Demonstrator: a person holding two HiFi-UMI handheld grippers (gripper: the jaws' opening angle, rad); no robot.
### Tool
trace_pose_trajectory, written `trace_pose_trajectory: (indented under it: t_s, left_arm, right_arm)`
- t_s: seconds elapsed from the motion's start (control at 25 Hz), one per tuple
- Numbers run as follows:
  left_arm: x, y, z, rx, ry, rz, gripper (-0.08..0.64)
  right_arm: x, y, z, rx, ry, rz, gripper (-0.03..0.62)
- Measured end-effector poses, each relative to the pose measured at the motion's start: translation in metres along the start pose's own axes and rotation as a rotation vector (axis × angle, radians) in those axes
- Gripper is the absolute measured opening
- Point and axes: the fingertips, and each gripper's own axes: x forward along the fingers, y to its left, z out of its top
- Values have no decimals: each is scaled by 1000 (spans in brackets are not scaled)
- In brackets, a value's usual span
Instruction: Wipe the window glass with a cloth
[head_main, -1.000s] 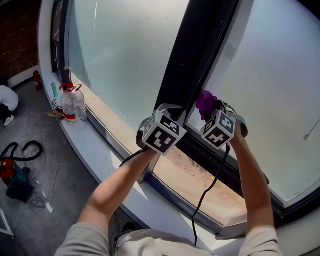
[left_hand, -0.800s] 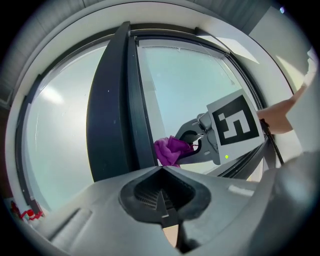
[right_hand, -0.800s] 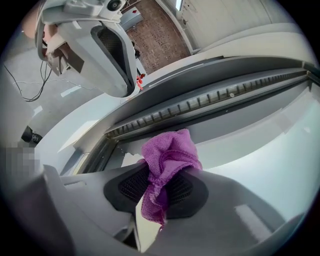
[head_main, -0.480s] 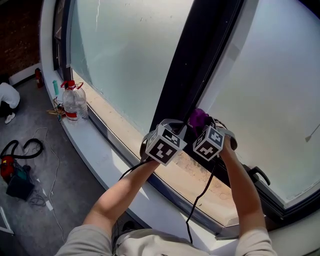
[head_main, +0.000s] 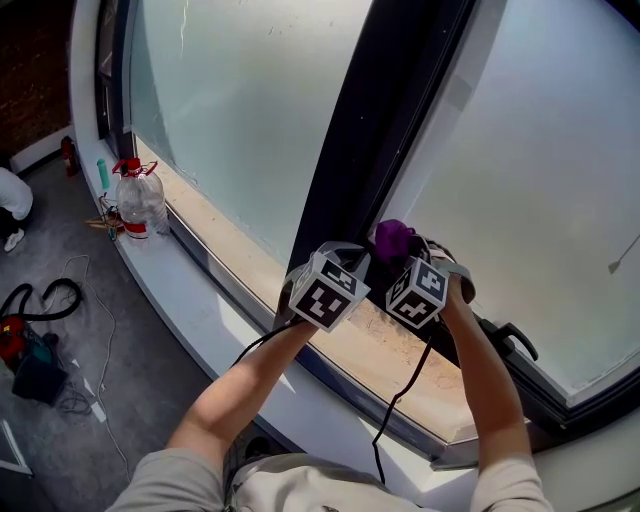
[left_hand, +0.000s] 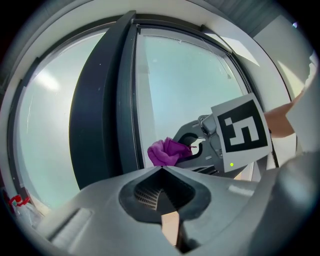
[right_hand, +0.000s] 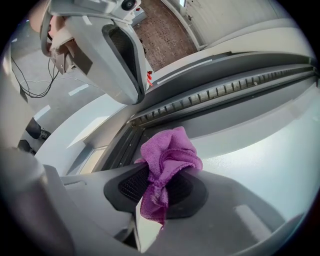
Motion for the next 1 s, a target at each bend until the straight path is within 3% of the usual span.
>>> trace_pose_trajectory:
  t_s: [0.4, 0.64, 1.0]
  left_arm:
    - [15, -13, 5, 3, 4, -27, 8]
    - [20, -11, 18, 16, -10, -16, 8]
    - [8, -5, 73, 74, -84, 7, 8]
  right_arm:
    - [-18, 3, -29, -10, 22, 6, 112]
    - [-25, -28, -30, 14, 3, -61, 110]
    - [-57, -85, -23, -7, -6, -147, 110]
